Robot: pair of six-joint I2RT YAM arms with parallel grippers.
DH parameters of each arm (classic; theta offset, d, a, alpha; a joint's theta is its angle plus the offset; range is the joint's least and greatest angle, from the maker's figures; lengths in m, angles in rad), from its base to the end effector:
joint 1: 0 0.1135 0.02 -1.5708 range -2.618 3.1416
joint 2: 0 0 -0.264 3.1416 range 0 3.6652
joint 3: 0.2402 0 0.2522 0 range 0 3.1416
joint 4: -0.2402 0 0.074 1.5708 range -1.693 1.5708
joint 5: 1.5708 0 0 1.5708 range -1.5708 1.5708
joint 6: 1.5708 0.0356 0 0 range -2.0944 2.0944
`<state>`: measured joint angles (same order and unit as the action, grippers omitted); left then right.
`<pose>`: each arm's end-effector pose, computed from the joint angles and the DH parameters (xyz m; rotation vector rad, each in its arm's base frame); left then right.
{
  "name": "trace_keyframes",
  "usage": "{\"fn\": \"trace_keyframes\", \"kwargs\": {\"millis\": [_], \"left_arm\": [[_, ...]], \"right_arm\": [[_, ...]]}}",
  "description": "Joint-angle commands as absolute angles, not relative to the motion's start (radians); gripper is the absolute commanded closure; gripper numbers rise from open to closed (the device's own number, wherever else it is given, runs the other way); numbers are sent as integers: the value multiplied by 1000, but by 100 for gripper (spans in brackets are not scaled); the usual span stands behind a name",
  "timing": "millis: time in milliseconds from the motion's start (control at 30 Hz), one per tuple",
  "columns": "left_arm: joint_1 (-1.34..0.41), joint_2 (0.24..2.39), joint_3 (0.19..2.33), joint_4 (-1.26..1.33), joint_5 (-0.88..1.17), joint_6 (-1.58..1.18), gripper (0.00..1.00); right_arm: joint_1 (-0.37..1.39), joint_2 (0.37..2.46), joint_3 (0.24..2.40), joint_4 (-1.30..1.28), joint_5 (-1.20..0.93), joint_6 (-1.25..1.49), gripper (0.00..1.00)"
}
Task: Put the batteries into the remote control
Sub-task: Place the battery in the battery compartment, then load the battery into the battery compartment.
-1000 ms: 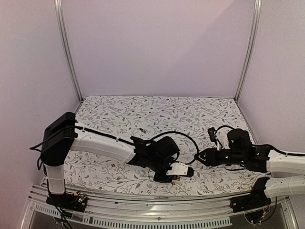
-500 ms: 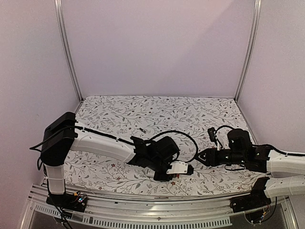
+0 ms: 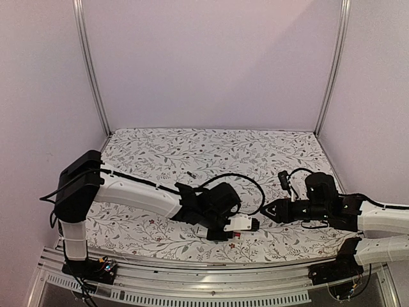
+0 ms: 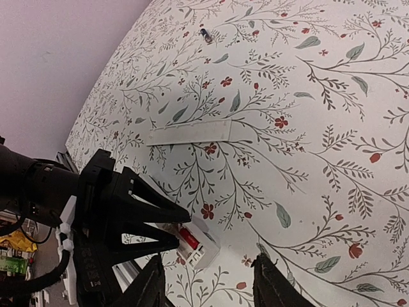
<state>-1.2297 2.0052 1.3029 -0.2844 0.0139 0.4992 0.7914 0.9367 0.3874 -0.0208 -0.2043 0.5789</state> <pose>0.1391 -0.3934 0.1491 1.9702 1.6739 -0.2944 0.1323 0.1441 0.1907 -0.3724 2.2755 0.9792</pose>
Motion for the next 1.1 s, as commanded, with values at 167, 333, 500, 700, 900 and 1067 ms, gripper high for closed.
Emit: {"fn": "trace_keyframes", "kwargs": {"millis": [167,333,500,700,900,1067], "left_arm": [[-1222,1967,1321,-296,90,478,56],[-1180,1873,1281,-271,185,426,42],[-1113,1763,1182,-242,221,380,33],[-1016,1642,1059,-164,91,105,29],[-964,1506,853,-78,-20,-92,20],[-961,1466,769,-40,-72,-152,19]], "right_arm": [[787,920,387,-8,-229,557,54],[786,930,450,-61,-232,483,50],[774,988,545,-136,-252,357,46],[778,1201,706,-236,-327,263,40],[911,1424,856,-332,-290,180,32],[964,1576,942,-411,-308,126,36]]}}
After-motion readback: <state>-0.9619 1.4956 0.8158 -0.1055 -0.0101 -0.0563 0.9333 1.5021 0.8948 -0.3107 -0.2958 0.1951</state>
